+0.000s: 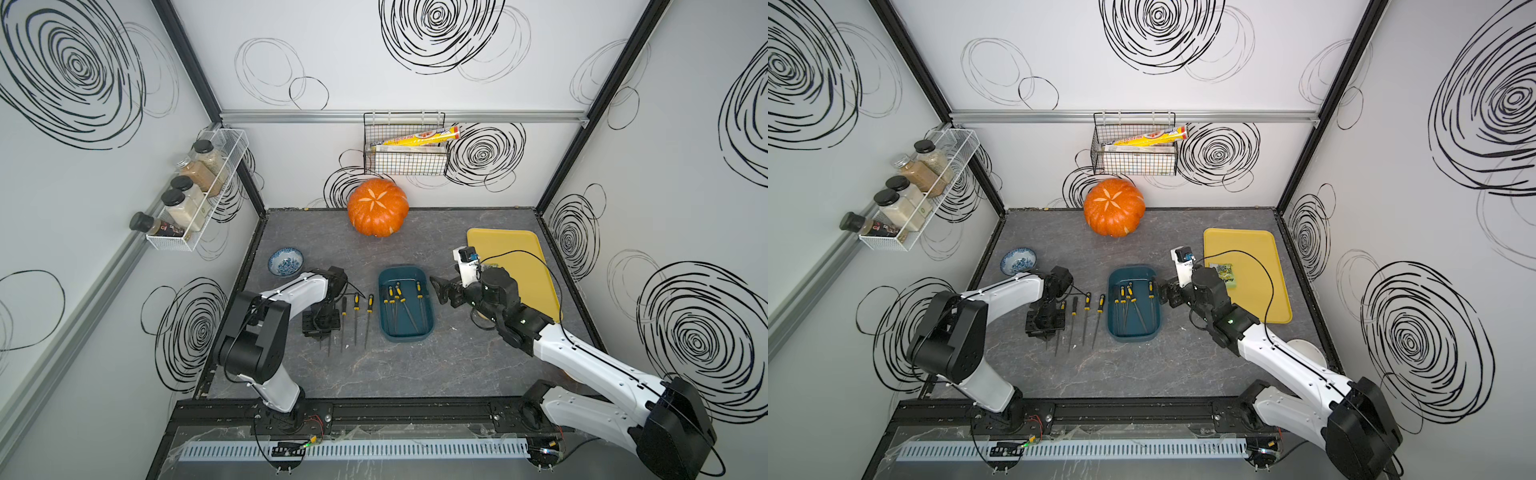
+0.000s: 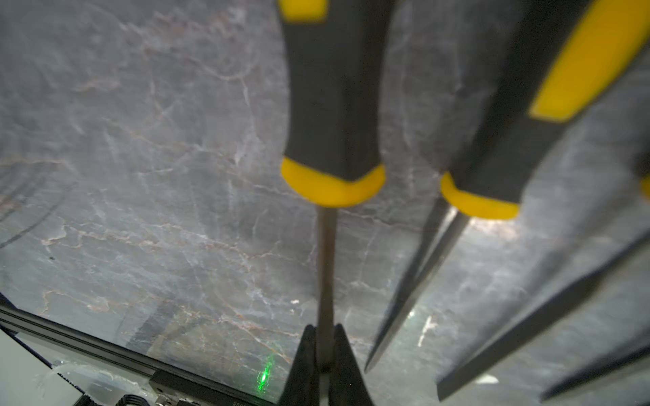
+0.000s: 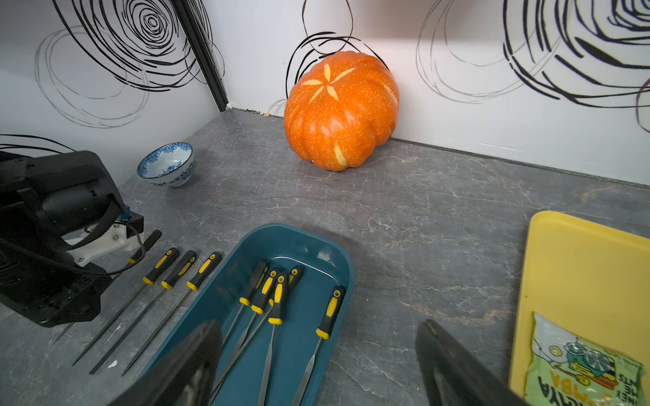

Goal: Take the file tool out of the storage box
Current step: Place the file tool at the center of the board.

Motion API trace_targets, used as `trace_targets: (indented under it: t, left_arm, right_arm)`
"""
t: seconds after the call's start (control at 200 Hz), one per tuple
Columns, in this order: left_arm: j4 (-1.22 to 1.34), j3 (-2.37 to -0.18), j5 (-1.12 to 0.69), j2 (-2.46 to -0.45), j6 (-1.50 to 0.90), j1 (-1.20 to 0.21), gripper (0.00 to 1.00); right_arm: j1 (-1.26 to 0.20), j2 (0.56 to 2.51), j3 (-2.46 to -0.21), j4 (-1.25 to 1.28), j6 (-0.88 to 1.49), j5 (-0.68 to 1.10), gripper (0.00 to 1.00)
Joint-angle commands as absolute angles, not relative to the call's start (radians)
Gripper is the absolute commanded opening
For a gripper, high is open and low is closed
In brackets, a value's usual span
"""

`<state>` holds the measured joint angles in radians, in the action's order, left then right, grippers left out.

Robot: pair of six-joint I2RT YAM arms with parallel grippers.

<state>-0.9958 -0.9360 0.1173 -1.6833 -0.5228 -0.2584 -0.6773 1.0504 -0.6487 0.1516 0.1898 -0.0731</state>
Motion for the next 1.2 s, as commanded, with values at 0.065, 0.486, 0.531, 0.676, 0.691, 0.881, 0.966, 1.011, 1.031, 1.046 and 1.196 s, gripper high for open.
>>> trace_targets:
  t: [0.065,0.486,0.531,0.676,0.691,0.881,0.966,1.011,1.031,1.046,1.196]
  left_arm:
    - [-1.015,-0.943,0.118,-1.732,-0.503,-0.239,0.00]
    - [-0.997,-0.967,0.156,-1.829,-0.493,-0.236,0.00]
    - [-0.985,-0.961,0.148,-1.841,-0.486,-0.237,0.00]
    - [-0.967,-0.952,0.148,-1.867,-0.486,-0.236,0.01]
    - [-0.965,-0.951,0.147,-1.868,-0.488,-0.236,0.01]
    - [-0.934,-0.938,0.135,-1.881,-0.483,-0.235,0.09]
    - [-0.923,-0.936,0.133,-1.885,-0.482,-0.234,0.09]
    - [-0.921,-0.937,0.131,-1.884,-0.484,-0.233,0.09]
    - [-0.921,-0.937,0.132,-1.882,-0.484,-0.233,0.11]
    - [-0.920,-0.937,0.132,-1.881,-0.484,-0.233,0.12]
    - [-0.922,-0.940,0.132,-1.869,-0.486,-0.233,0.19]
  right_arm:
    - [-0.676,1.064,-0.649,0.172,0.178,-0.090,0.91]
    - [-0.676,1.081,-0.658,0.163,0.180,-0.090,0.91]
    - [-0.676,1.080,-0.657,0.164,0.180,-0.090,0.91]
    - [-0.676,1.084,-0.656,0.164,0.179,-0.090,0.91]
    - [-0.676,1.083,-0.657,0.163,0.179,-0.090,0.91]
    - [-0.676,1.088,-0.658,0.163,0.181,-0.089,0.91]
    - [-0.676,1.089,-0.659,0.163,0.181,-0.088,0.91]
    - [-0.676,1.090,-0.660,0.162,0.182,-0.088,0.91]
    - [-0.676,1.091,-0.660,0.161,0.181,-0.089,0.91]
    - [-0.676,1.091,-0.660,0.161,0.181,-0.090,0.91]
    - [-0.676,1.091,-0.660,0.163,0.181,-0.088,0.91]
